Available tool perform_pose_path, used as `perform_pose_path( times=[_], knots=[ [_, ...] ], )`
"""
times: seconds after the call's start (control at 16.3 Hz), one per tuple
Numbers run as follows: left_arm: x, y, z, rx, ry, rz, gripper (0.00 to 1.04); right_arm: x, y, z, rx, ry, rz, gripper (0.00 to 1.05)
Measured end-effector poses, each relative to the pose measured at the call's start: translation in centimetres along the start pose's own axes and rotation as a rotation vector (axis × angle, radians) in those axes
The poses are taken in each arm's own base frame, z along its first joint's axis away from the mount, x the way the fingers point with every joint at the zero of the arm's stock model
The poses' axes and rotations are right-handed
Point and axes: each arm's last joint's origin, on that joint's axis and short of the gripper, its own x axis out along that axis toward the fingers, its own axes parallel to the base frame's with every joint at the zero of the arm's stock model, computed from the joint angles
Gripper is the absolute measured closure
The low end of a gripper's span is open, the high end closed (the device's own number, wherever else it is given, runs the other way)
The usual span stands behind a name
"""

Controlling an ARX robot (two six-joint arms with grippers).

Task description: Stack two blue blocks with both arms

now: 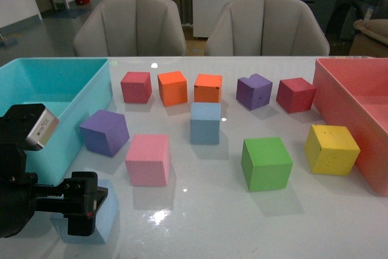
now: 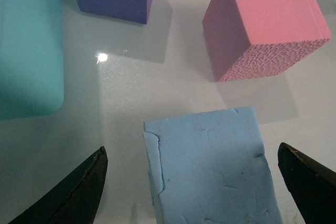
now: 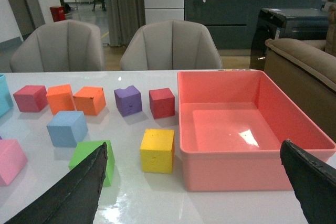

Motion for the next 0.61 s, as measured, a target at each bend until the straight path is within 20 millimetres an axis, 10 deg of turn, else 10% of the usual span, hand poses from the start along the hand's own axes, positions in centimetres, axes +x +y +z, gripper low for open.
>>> perform_pose_path(
  times=[0.37, 0.61],
  knots=[
    [2.3, -1.1, -1.6, 0.029, 0.071, -0.016, 0.07, 0.0, 0.0, 0.0, 0.0, 0.0, 0.0, 0.06],
    [2.4, -1.4, -1.3, 0.042, 0.066, 0.016, 0.51, 0.0, 0.0, 0.0, 0.0, 0.0, 0.0, 0.06]
  ],
)
